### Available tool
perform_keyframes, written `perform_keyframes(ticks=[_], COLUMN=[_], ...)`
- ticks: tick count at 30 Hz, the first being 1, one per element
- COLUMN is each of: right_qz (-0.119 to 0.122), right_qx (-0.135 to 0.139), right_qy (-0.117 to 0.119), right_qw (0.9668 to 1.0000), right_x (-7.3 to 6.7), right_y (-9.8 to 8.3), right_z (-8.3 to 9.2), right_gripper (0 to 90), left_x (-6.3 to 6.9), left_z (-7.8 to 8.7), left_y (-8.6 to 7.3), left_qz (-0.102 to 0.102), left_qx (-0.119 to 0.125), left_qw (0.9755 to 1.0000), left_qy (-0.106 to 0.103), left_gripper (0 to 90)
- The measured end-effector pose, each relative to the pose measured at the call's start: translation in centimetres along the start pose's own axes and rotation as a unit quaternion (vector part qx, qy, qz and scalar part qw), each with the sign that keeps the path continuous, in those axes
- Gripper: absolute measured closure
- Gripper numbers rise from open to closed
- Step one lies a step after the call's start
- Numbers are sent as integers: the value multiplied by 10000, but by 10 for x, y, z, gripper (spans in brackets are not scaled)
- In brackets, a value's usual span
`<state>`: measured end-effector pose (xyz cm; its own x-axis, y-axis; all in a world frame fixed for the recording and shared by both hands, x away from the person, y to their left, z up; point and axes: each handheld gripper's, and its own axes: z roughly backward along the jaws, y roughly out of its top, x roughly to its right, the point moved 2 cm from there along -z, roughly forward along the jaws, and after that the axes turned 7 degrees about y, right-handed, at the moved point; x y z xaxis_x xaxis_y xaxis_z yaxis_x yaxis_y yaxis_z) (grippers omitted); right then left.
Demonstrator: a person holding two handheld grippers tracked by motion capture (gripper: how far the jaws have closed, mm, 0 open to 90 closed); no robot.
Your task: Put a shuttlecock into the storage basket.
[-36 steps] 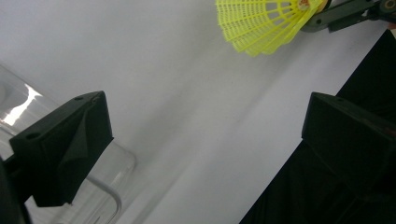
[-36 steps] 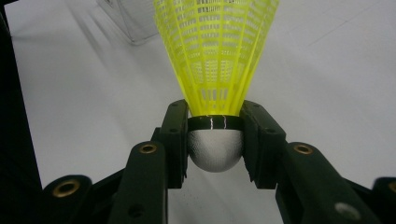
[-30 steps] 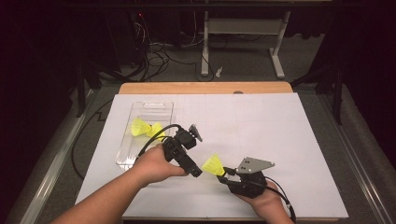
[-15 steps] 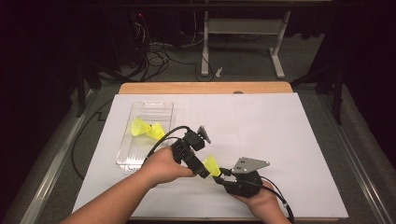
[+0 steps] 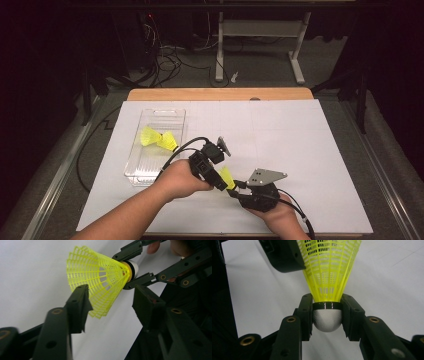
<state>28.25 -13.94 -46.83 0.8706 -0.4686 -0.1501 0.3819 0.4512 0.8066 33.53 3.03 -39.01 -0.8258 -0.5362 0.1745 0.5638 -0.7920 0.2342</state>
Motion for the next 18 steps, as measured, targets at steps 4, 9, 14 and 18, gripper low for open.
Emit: perform_keyframes(ticks=[4,9,14,18], right_qz=[18,14,21,46], right_qx=[-32,-59,-74,-75], right_qy=[0,-7,-7,-8], right_qw=[10000,10000,10000,10000], right_x=[0,0,-1,-1], right_y=[0,-1,-1,-1], right_z=[-1,-2,-2,-2], right_gripper=[658,658,658,658], left_x=[-1,0,0,2], left_z=[2,2,0,-2], left_y=[-1,-1,-1,-1], left_qz=[-4,-50,-65,-120], left_qx=[41,0,-9,-7], left_qw=[10000,10000,10000,9999], left_qy=[1,3,18,-25], left_gripper=[538,597,625,654])
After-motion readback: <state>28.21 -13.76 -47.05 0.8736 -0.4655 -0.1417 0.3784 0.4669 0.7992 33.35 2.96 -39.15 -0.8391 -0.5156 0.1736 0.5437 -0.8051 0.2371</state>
